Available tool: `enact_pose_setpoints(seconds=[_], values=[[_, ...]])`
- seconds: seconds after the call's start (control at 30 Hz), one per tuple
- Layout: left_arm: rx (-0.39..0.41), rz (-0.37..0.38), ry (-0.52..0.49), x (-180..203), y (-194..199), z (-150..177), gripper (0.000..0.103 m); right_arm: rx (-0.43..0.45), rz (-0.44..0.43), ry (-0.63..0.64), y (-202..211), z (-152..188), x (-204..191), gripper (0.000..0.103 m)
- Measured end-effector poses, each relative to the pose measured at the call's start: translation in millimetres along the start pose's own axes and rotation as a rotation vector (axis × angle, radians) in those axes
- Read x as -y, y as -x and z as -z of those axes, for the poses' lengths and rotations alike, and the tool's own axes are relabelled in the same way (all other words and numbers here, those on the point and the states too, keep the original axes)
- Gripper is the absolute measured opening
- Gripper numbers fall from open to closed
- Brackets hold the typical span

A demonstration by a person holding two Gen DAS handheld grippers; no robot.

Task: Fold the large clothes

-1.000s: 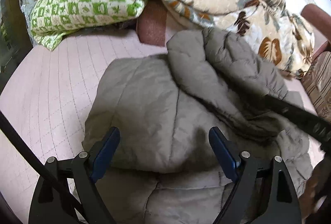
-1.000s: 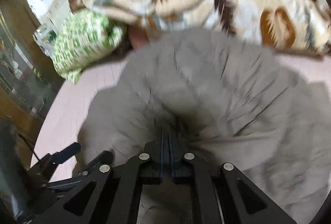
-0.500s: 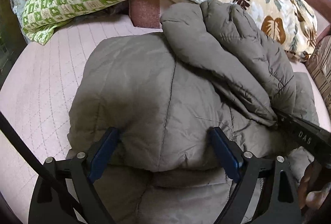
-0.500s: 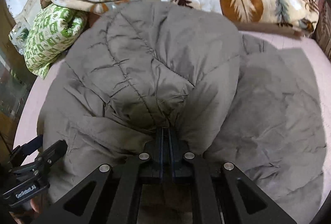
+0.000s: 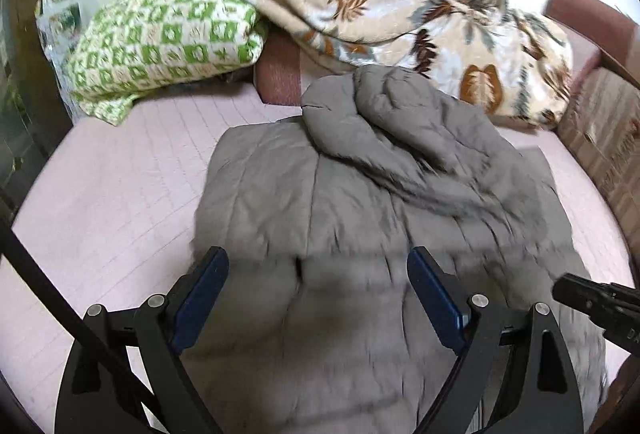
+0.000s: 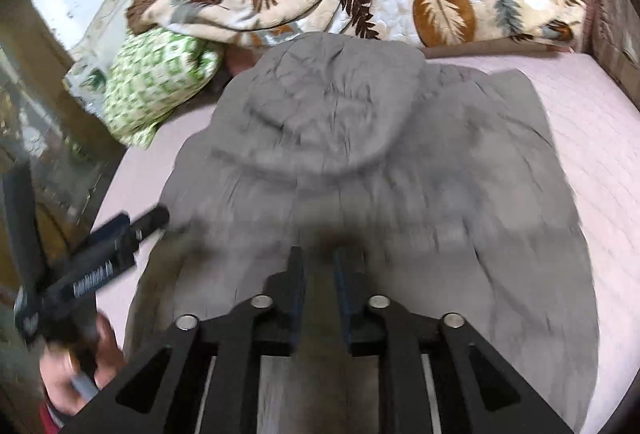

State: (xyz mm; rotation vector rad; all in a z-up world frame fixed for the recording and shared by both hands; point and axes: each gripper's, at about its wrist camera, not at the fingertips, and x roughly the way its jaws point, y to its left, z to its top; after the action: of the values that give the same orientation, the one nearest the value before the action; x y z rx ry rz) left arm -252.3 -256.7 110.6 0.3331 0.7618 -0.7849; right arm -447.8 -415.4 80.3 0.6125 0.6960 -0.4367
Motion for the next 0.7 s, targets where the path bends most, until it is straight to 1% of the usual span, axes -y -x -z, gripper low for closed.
enact_pose_setpoints(seconds=[0.1,0.17,0.2,0.23,0.3,0.33,0.4,0.53,0.63,0.7], values=[[0.03,-0.023,-0.044,2.9,32.9,31.2,0.09,0.009,0.008,0.009,32.3,40.4,9.2,0.022],[0.036,-0.038,-0.039,-0.1,51.9,61.2,0.09,0.021,0.028,0.021,53.0,65.9,16.1,0.022],[0.03,-0.034,-0.032,-2.4,59.2,76.2,0.09,0.03,0.041,0.022,62.9,80.2,21.2,0.024],[0.014,-0.022,-0.027,-4.3,66.3,95.4,0.09,0.036,0.052,0.014,70.4,92.5,27.7,0.027],[-0.006,-0.029,-0.031,-5.8,72.6,117.4,0.09,0.032,0.061,-0.007,79.9,114.7,37.6,0.029],[-0.02,-0.039,-0.038,-6.1,76.1,132.5,0.09,0.026,0.074,-0.012,82.1,126.4,41.9,0.029],[-0.045,-0.061,-0.048,-5.7,77.9,152.3,0.09,0.017,0.092,-0.016,83.6,140.7,45.8,0.029],[-0.094,-0.084,-0.044,-6.6,77.7,183.5,0.09,-0.003,0.092,-0.024,82.2,170.2,50.2,0.029],[-0.146,-0.102,-0.073,-5.0,64.9,198.8,0.091,-0.025,0.082,-0.026,72.6,187.3,50.4,0.029],[-0.146,-0.123,-0.097,-2.7,61.8,204.1,0.091,-0.042,0.105,0.002,58.8,197.4,49.8,0.03]])
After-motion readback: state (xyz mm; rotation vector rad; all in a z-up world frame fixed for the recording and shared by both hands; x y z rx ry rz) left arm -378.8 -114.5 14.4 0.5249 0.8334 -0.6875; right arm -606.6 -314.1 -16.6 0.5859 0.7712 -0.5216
